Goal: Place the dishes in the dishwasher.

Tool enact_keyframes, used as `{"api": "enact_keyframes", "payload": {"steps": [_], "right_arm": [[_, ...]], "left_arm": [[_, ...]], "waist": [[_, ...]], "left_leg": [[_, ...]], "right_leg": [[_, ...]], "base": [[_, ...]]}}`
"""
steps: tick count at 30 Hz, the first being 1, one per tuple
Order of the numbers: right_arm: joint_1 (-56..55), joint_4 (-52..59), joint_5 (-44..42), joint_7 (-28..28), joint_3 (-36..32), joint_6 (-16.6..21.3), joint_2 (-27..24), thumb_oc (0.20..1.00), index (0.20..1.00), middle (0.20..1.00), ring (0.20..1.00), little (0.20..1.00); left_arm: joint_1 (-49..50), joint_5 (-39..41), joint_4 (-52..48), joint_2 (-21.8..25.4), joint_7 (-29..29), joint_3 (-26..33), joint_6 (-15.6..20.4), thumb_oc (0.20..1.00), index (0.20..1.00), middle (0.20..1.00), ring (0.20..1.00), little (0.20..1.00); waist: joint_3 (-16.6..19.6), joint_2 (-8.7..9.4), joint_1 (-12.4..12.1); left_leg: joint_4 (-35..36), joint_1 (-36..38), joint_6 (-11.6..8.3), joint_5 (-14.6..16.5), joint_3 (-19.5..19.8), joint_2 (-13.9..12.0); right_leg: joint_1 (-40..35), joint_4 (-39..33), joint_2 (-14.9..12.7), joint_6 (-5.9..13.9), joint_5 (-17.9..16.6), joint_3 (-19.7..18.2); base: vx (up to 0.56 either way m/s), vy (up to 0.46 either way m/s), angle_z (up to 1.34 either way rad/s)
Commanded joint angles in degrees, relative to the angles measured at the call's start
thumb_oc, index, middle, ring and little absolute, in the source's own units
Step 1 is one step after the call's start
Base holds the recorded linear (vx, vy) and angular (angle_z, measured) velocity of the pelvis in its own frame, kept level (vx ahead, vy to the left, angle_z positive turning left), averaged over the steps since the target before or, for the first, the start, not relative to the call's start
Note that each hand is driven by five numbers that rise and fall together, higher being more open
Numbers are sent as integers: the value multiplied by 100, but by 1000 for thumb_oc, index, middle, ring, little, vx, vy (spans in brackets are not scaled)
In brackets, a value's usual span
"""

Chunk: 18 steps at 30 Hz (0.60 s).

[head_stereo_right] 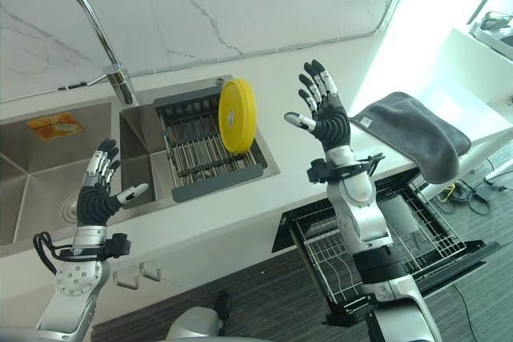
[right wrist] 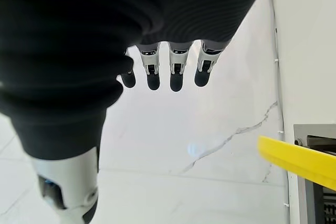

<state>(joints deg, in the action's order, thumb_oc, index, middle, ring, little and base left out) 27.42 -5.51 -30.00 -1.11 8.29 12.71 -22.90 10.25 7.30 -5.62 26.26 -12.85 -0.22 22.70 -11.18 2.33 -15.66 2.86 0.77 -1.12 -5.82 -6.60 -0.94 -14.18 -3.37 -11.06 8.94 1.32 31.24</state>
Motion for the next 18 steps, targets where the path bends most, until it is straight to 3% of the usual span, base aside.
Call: {"api": "enact_keyframes", "payload": {"steps": [1,4,18], "right_arm": [[585,-16,-517,155,-133,-8,-284,1000,1000,1000,1000,1000],[845,-353,-806,209,-174,-177,-347,1000,1000,1000,1000,1000],[1822,-2469,-1573,-22,-446,-71,-909,1000,1000,1000,1000,1000]], "left_arm": [[-292,-79,-128,391,228,-226,493,1000,1000,1000,1000,1000],[-307,12,-117,493,371,-314,510,1000,1000,1000,1000,1000],[-523,311,66,1012,639,-496,708,1000,1000,1000,1000,1000]], "waist": [[124,-159,-228],[106,-206,-283],[-143,-439,-574]], "left_leg": [[-19,287,-239,508,29,-332],[-41,276,-230,515,65,-311],[-5,38,-130,393,389,-150]], "right_leg": [[244,623,148,-339,392,-6],[243,664,106,-319,392,22],[346,885,-179,-127,342,187]], "base": [[82,16,14],[96,32,15],[72,21,15]]}}
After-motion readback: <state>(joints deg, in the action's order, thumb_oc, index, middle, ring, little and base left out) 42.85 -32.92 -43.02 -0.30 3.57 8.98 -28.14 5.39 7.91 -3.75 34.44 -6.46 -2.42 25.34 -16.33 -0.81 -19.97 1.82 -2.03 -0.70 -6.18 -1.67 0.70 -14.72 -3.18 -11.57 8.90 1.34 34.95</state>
